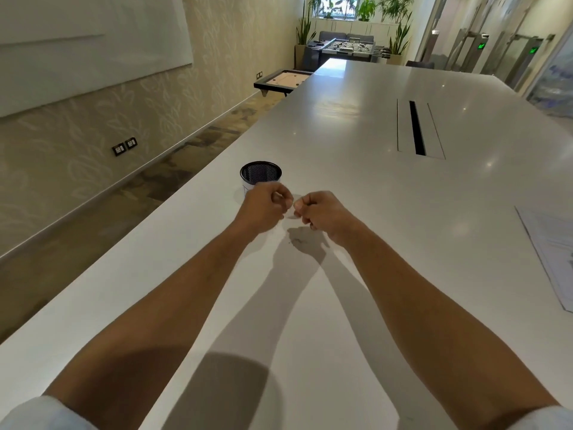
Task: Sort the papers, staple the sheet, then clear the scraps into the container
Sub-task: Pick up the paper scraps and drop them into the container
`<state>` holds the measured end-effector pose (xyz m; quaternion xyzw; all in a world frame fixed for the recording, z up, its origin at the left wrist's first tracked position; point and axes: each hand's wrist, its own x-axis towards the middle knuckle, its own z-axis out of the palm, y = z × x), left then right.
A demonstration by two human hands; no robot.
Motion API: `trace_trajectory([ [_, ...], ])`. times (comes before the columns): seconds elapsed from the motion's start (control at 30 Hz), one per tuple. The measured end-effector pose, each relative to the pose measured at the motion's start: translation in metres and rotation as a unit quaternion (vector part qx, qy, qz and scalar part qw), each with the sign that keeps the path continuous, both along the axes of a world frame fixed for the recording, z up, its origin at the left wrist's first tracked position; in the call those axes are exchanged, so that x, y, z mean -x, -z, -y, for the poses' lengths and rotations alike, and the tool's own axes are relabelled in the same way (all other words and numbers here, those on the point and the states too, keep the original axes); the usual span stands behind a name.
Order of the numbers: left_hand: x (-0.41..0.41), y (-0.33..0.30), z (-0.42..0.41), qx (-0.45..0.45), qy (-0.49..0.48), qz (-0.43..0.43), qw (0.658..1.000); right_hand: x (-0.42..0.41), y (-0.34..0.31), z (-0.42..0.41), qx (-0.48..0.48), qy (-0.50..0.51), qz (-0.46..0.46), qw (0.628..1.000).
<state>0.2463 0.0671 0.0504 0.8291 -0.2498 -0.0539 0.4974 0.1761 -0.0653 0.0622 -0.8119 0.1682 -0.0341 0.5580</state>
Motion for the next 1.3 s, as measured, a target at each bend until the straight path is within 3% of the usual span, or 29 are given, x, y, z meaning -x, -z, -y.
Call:
trace_trajectory([
  [0.27,-0.045,-0.056,-0.015,0.038,-0.081,0.037,0.995,-0.051,-0.049,-0.010,0.019,0.014,0.067,0.998],
  [0.6,-0.069,-0.046,-0.017,-0.077,-0.096,0.133,0.983,-0.096,-0.038,-0.021,0.209,0.044,0.077,0.974],
  [1.07,-0.065,-0.041,-0.015,-0.086,-0.097,0.159,0.979,-0.084,-0.033,-0.014,0.159,0.057,0.144,0.975],
  [1.3,-0.045,-0.038,-0.014,-0.041,-0.100,0.195,0.975,-0.067,-0.033,-0.007,0.140,0.056,0.152,0.977],
])
